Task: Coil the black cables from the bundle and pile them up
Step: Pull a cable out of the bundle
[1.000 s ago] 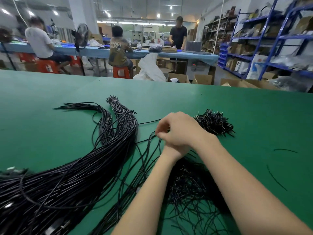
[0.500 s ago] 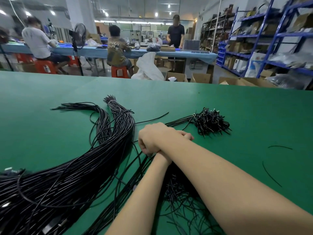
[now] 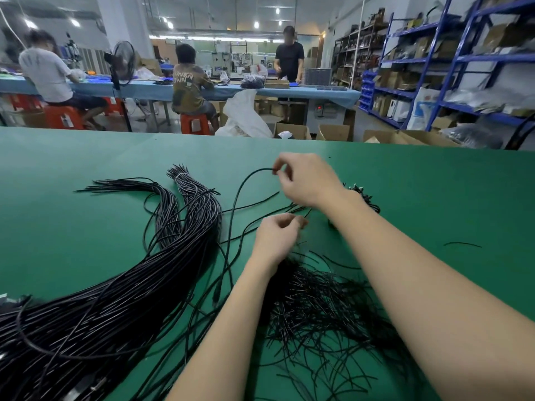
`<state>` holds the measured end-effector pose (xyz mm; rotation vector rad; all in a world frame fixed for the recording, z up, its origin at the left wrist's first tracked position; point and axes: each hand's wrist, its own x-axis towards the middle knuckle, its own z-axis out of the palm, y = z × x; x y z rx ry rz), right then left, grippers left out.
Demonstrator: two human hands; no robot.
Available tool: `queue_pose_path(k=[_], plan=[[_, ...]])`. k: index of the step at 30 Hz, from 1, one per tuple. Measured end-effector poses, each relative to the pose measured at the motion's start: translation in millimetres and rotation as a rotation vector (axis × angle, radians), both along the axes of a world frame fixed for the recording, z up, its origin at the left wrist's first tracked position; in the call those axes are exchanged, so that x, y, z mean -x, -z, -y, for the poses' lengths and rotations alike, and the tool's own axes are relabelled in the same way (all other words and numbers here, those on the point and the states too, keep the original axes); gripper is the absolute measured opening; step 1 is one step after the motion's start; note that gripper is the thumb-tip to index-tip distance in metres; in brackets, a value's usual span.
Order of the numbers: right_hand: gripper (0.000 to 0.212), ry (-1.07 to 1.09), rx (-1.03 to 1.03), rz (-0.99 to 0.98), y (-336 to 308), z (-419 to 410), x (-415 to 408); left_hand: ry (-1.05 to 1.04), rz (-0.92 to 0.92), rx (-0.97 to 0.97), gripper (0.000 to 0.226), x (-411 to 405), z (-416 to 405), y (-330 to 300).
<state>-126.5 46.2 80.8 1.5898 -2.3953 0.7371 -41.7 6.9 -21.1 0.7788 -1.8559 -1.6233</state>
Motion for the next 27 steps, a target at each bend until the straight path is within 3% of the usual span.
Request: queue_pose_path(k=[3,7,13,16,22,27], plan=[[0.014,0.043,0.143,0.101,2,-31,21,0.001,-0.155,-0.114,0.008,-4,3,-12],[0.008,0.031,0.178,0.150,29,-82,29,0.145,-0.442,-0.318,0.050,-8,3,-28],[0.013,-0.118,0.215,0.170,63,-161,19,0.102,-0.599,-0.695,0.055,-8,5,-38],[0.015,-0.213,0.166,0.177,75,-184,13,0.139,-0.628,-0.749,0.058,-6,3,-38],[0.017,-0.192,-0.262,0.146,91,-175,12,0.437,-0.741,-0.828,0.072,-2,-13,-41],[0.025,0.054,-0.210,0.059,67,-149,27,0.895,-0.470,-0.645,0.079,-12,-18,-48]])
